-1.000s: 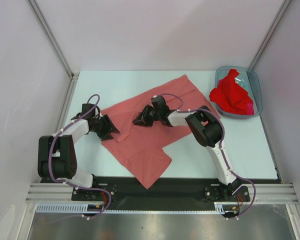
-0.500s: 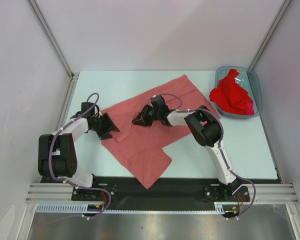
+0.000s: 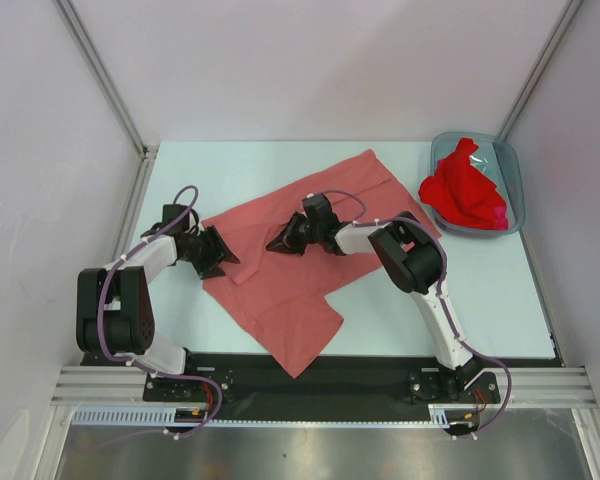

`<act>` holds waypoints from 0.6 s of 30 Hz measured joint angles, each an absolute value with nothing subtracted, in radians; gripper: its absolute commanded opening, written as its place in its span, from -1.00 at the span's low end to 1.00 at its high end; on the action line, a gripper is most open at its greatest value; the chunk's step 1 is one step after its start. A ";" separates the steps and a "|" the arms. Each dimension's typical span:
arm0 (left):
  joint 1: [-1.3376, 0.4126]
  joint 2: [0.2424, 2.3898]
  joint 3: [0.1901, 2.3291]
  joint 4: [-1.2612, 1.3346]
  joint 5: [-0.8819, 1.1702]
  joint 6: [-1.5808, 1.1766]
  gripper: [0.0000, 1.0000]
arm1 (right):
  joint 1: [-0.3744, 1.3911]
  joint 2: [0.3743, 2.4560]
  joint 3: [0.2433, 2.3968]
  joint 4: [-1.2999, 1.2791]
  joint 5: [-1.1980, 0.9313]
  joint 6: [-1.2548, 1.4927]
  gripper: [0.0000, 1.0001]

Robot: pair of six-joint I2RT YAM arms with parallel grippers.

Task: Fold and stack the t-shirts
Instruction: Fold the tshirt

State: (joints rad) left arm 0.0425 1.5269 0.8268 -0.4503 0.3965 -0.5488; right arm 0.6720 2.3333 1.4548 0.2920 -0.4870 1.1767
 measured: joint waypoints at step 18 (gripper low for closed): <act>0.043 1.527 0.827 -0.450 0.396 -0.549 0.21 | 0.644 2.280 1.454 0.187 -0.533 1.110 -0.44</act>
